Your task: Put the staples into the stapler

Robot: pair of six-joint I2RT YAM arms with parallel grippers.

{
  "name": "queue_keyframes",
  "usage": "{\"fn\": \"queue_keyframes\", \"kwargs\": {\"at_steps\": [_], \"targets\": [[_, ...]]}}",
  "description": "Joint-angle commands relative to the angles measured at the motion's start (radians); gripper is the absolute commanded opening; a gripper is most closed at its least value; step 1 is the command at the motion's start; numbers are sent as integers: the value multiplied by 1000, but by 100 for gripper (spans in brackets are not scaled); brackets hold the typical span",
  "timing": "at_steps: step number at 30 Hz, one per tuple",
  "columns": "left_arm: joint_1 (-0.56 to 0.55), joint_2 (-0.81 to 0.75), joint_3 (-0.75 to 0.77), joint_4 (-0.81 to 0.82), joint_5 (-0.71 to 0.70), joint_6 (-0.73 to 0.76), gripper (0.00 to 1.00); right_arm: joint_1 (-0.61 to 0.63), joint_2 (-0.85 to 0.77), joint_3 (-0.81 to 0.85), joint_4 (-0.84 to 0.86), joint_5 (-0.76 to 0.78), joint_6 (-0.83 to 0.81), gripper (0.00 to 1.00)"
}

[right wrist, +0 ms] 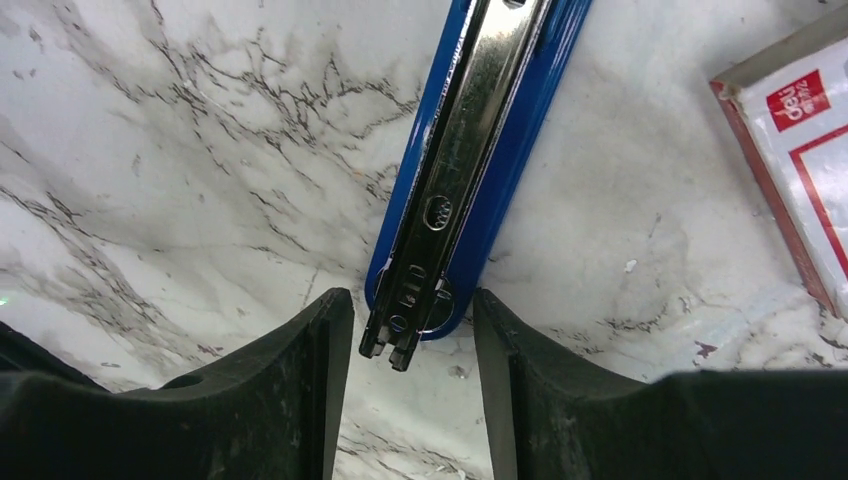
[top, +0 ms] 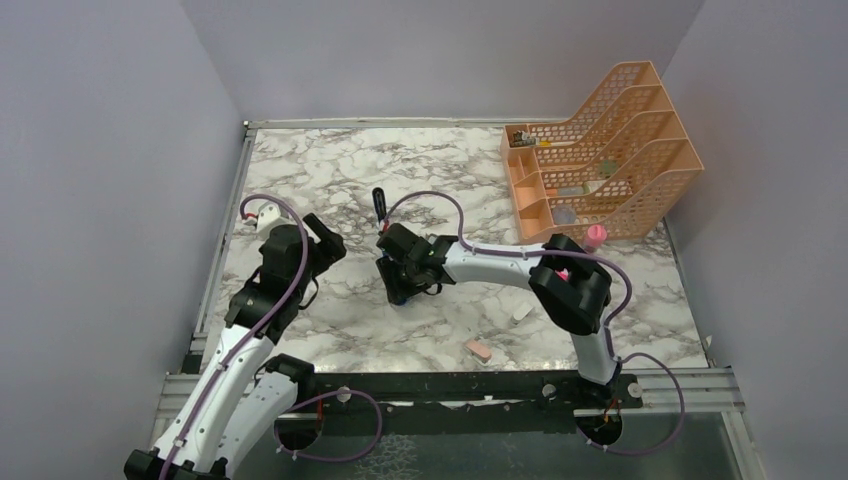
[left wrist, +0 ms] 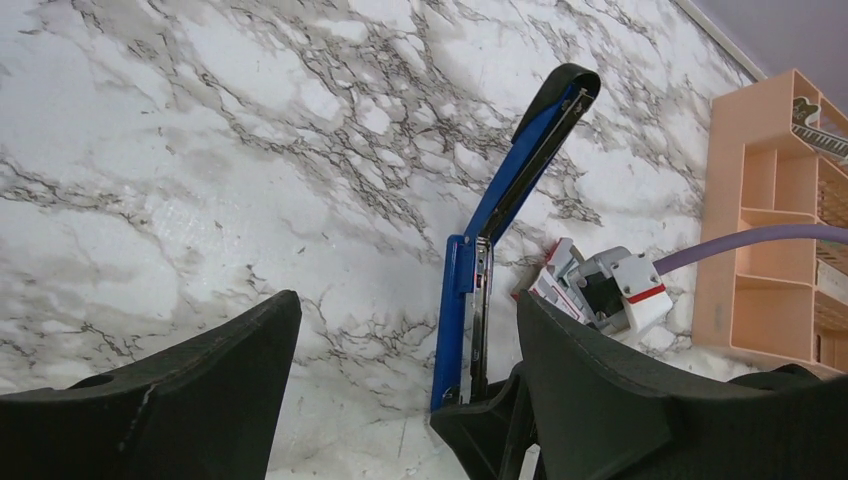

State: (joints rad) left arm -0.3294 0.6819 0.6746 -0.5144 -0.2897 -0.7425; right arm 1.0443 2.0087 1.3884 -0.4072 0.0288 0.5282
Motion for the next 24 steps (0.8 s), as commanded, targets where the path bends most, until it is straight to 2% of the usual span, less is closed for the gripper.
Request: {"fn": "queue_keyframes", "kwargs": {"at_steps": [1, 7, 11, 17, 24], "targets": [[1, 11, 37, -8, -71, 28, 80, 3, 61, 39, -16, -48, 48, 51], [1, 42, 50, -8, -68, 45, 81, 3, 94, 78, -2, -71, 62, 47], [1, 36, 44, -8, -51, 43, 81, 3, 55, 63, -4, -44, 67, 49], [1, 23, 52, -8, -20, 63, 82, 2, -140, -30, -12, 44, 45, 65], [1, 29, 62, -8, 42, 96, 82, 2, -422, -212, -137, 128, -25, 73]]}}
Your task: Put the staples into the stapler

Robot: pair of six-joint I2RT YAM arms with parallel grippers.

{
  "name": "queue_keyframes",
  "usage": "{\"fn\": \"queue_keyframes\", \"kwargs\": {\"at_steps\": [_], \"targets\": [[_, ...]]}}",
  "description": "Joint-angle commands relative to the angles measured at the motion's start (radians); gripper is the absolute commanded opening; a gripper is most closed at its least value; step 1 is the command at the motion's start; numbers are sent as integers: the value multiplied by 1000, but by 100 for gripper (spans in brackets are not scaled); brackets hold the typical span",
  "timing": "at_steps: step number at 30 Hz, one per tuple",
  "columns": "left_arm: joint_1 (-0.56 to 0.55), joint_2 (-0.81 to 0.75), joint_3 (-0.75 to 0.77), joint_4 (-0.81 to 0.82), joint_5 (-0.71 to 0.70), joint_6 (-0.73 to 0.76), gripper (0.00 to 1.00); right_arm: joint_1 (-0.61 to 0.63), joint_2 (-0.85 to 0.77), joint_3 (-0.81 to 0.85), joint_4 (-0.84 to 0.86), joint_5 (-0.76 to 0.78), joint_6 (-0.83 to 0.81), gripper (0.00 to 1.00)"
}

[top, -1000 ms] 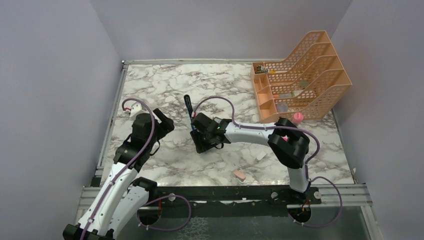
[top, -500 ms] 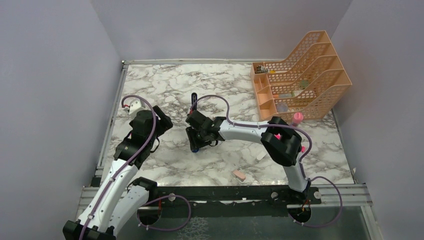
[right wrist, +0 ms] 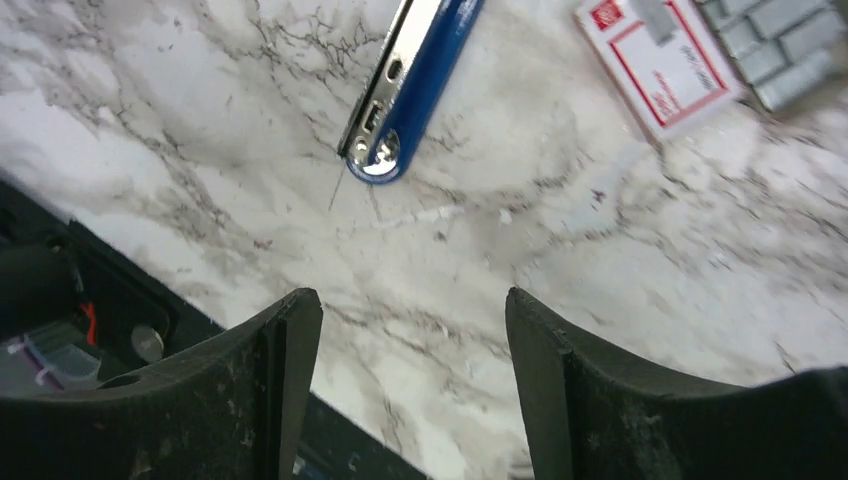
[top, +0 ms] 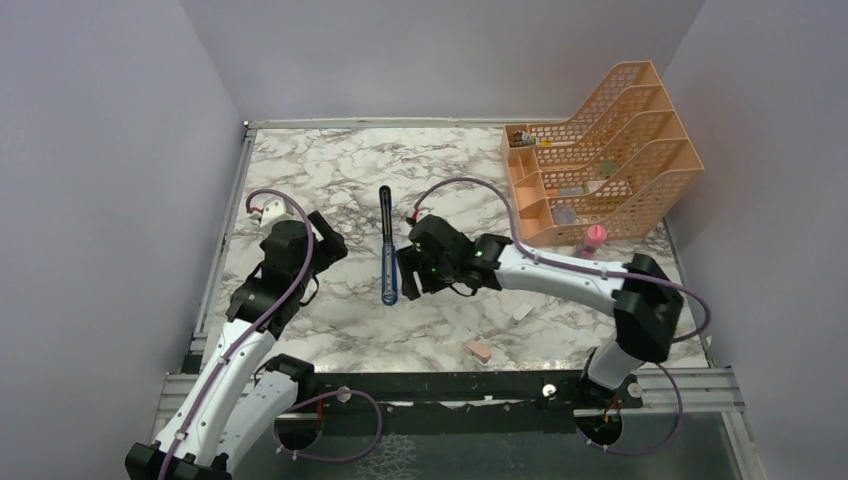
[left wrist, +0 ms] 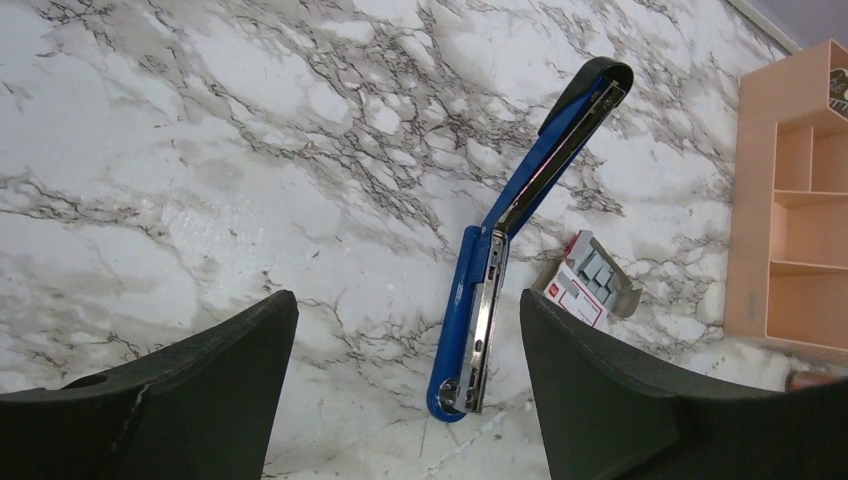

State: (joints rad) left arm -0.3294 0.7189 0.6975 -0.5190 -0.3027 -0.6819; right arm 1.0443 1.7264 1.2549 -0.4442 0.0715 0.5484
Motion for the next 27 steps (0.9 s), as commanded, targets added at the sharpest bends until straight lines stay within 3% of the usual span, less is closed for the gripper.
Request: {"fn": "queue_keyframes", "kwargs": {"at_steps": [1, 6, 12, 19, 27], "targets": [[1, -8, 40, -4, 62, 35, 83, 2, -169, -98, -135, 93, -42, 73], [1, -6, 51, -4, 103, 34, 83, 2, -301, -190, -324, 96, 22, 72], [1, -4, 41, -3, 124, 17, 83, 3, -368, -286, -483, -61, 61, 68], [1, 7, 20, -3, 143, -9, 83, 7, -415, -377, -486, -151, 88, 67], [1, 18, 7, 0, 174, -18, 83, 16, -424, -452, -363, -248, 70, 58]]}}
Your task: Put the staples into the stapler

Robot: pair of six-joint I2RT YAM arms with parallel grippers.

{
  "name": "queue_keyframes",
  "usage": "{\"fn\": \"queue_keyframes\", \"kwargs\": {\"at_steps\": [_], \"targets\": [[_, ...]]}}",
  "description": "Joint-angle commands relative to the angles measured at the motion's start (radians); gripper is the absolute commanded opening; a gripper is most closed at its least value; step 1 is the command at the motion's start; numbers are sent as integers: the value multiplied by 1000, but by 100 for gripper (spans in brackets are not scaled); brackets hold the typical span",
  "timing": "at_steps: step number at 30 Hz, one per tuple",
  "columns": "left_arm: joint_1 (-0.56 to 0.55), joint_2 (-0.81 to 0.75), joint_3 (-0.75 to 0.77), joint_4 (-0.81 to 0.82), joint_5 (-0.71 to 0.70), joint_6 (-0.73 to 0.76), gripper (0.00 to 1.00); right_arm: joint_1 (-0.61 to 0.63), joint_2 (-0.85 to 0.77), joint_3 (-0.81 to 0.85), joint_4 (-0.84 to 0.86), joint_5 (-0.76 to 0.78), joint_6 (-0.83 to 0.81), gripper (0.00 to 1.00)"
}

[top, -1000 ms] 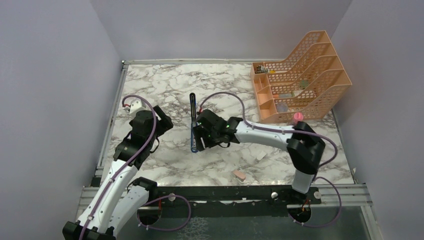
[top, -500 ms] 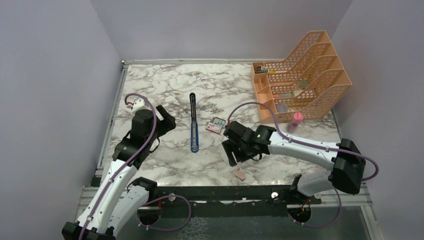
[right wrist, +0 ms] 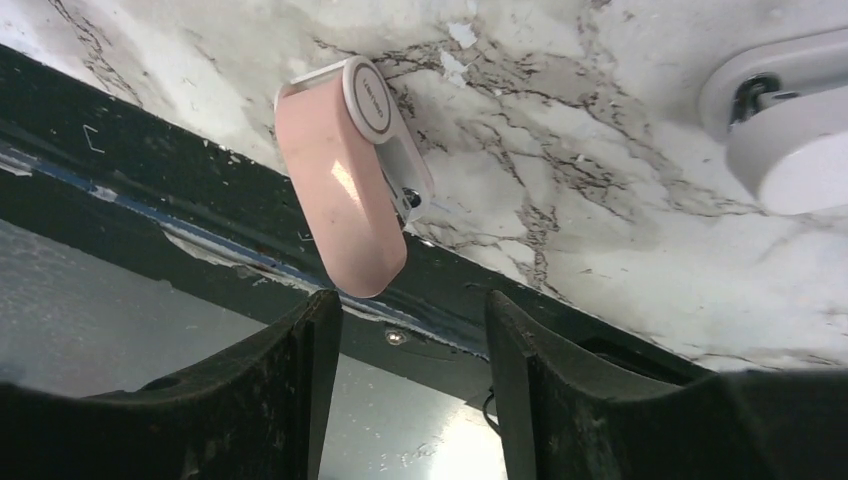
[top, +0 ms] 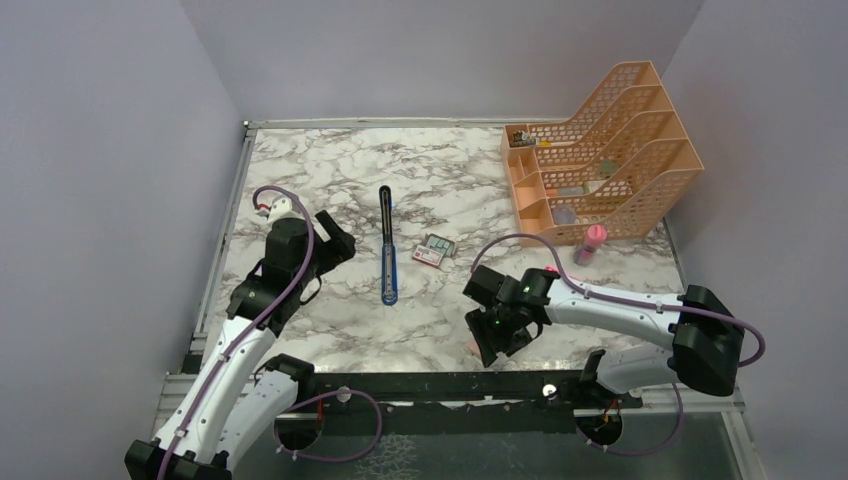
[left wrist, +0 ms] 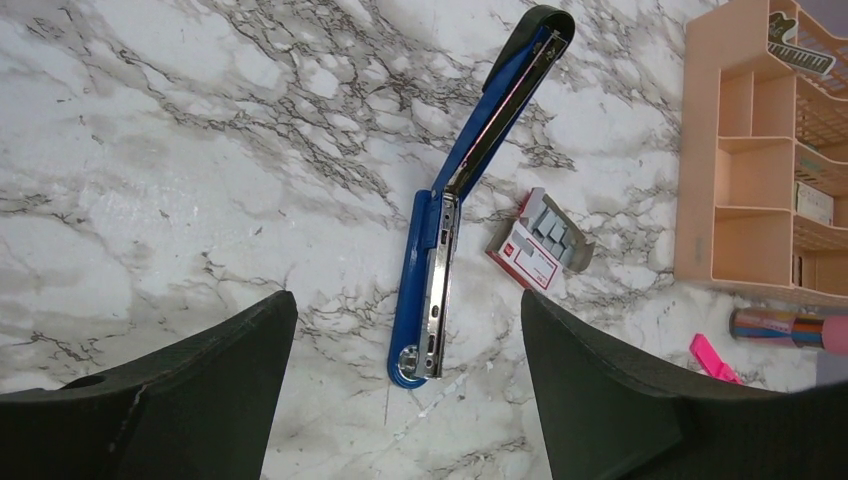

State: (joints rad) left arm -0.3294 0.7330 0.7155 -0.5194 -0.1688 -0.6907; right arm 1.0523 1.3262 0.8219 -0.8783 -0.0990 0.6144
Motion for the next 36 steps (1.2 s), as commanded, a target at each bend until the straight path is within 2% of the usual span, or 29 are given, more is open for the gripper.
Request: {"fn": "queue_keyframes", "kwargs": {"at_steps": [1, 5, 9, 15, 17, 25, 36], "targets": [[1, 6, -11, 2, 45, -9, 83, 9, -22, -21, 85, -81, 4, 56], [1, 12, -15, 9, 61, -9, 83, 8, -18, -43, 146, -85, -1, 47], [1, 23, -24, 20, 81, -12, 83, 10, -5, -62, 189, -85, -2, 44], [1, 47, -40, 43, 130, -15, 83, 10, 7, -73, 214, -40, 10, 25], [1, 57, -46, 56, 160, -15, 83, 10, 9, -76, 231, -19, 21, 22], [1, 71, -120, 167, 344, -34, 76, 9, 34, -79, 396, 62, 102, 19], [-2, 3, -269, 311, 538, -104, 55, 8, 43, -52, 522, 175, 248, 19]]}}
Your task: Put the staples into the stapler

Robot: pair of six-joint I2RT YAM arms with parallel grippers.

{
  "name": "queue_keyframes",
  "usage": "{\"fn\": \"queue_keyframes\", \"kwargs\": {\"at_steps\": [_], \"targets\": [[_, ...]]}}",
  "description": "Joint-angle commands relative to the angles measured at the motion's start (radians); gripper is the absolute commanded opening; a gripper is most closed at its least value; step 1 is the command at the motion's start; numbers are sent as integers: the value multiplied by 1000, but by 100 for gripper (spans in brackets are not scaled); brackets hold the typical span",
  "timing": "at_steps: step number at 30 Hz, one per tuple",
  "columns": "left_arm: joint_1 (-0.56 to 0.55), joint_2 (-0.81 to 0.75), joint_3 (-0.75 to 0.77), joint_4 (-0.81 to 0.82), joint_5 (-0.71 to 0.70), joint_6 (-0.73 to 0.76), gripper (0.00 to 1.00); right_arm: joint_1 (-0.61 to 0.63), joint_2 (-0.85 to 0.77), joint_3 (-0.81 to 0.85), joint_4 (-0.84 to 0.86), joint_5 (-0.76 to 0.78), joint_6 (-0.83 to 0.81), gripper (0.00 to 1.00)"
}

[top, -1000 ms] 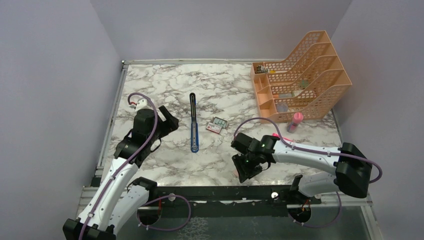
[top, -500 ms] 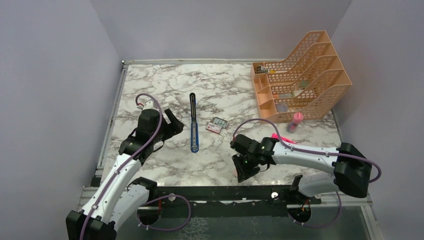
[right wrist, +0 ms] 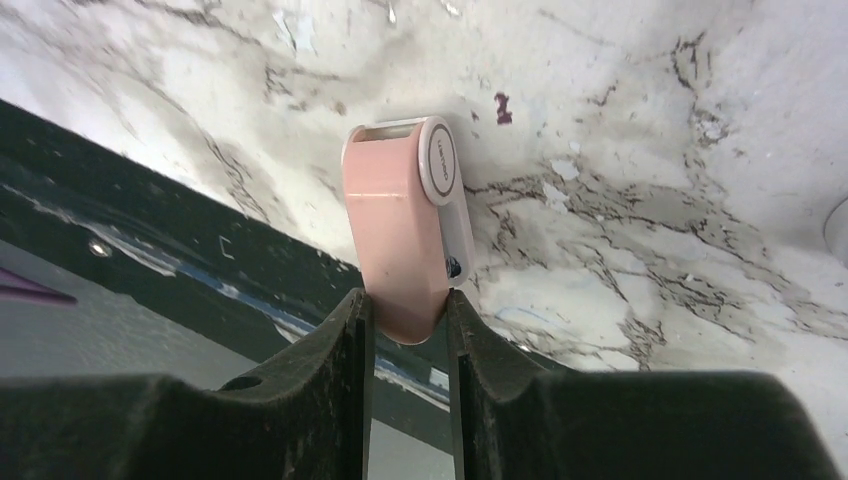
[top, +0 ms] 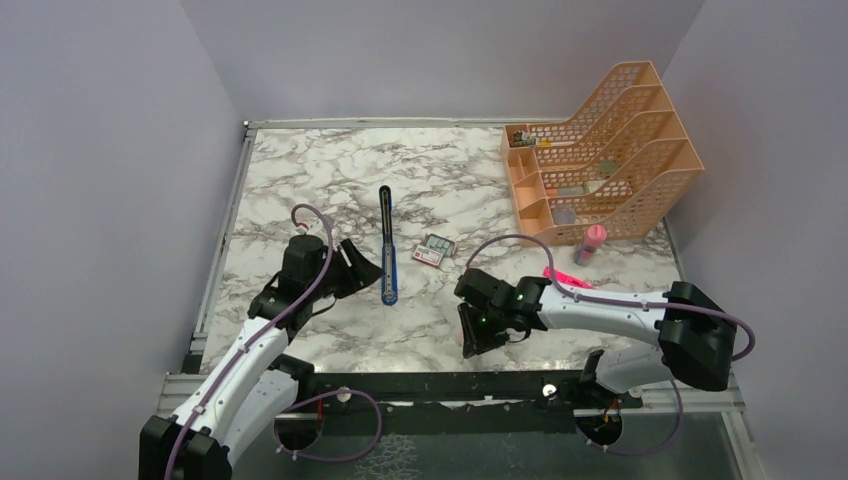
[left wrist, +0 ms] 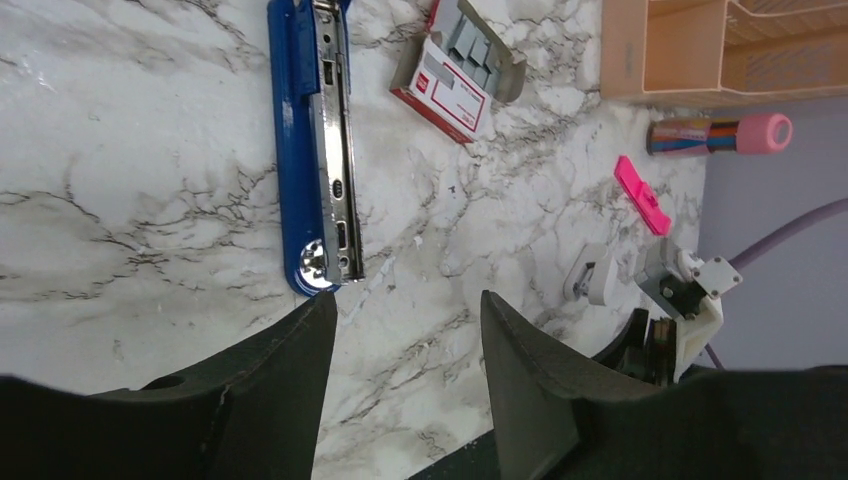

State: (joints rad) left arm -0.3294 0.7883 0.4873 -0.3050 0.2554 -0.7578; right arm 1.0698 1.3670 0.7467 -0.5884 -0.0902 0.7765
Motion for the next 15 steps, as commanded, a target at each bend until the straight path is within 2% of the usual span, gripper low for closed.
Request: {"fn": "queue_keyframes", "kwargs": {"at_steps": [1, 8, 15], "targets": [[-2, -65, -54, 109, 128, -46, 53, -11, -5, 21, 245, 168, 100, 19], [-14, -106, -125, 175, 202, -79, 48, -55, -25, 2, 326, 138, 168, 19], [-65, -24, -167, 274, 249, -93, 42, -123, -16, -24, 400, 20, 201, 19]]}}
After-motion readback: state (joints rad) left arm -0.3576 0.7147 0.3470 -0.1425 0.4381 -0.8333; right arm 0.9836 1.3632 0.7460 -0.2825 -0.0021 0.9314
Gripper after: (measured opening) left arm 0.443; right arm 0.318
